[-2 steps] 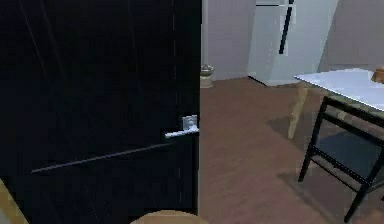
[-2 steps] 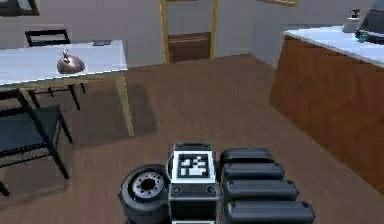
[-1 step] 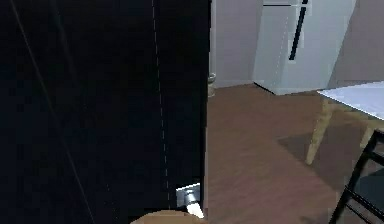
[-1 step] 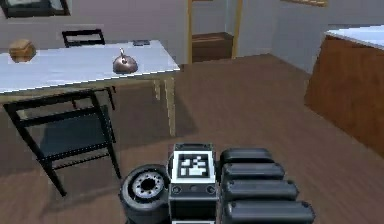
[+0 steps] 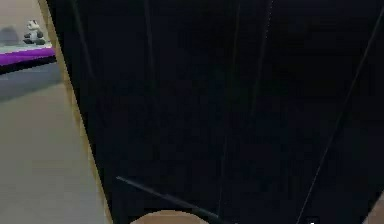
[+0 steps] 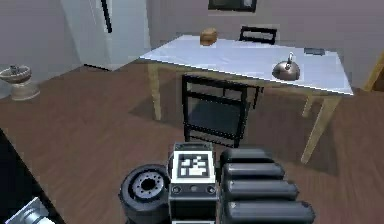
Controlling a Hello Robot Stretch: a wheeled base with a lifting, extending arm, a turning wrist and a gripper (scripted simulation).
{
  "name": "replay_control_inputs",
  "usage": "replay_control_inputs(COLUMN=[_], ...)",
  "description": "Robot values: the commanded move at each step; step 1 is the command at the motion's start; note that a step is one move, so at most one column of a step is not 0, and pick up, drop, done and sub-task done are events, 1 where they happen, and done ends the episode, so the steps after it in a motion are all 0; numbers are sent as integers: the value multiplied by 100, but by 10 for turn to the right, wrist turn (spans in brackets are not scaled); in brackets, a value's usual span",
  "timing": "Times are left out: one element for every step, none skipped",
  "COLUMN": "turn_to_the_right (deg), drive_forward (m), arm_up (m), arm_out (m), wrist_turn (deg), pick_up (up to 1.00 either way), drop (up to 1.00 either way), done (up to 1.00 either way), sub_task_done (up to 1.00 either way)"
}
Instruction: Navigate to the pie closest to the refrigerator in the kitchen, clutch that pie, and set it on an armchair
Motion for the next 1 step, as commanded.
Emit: replay_control_inputs(turn_to_the_right=[-450], drive_forward=[0], arm_up=[0], arm_out=[0], wrist_turn=[0], pick_up=[0], drop=[0], done=[0], sub_task_done=[0])
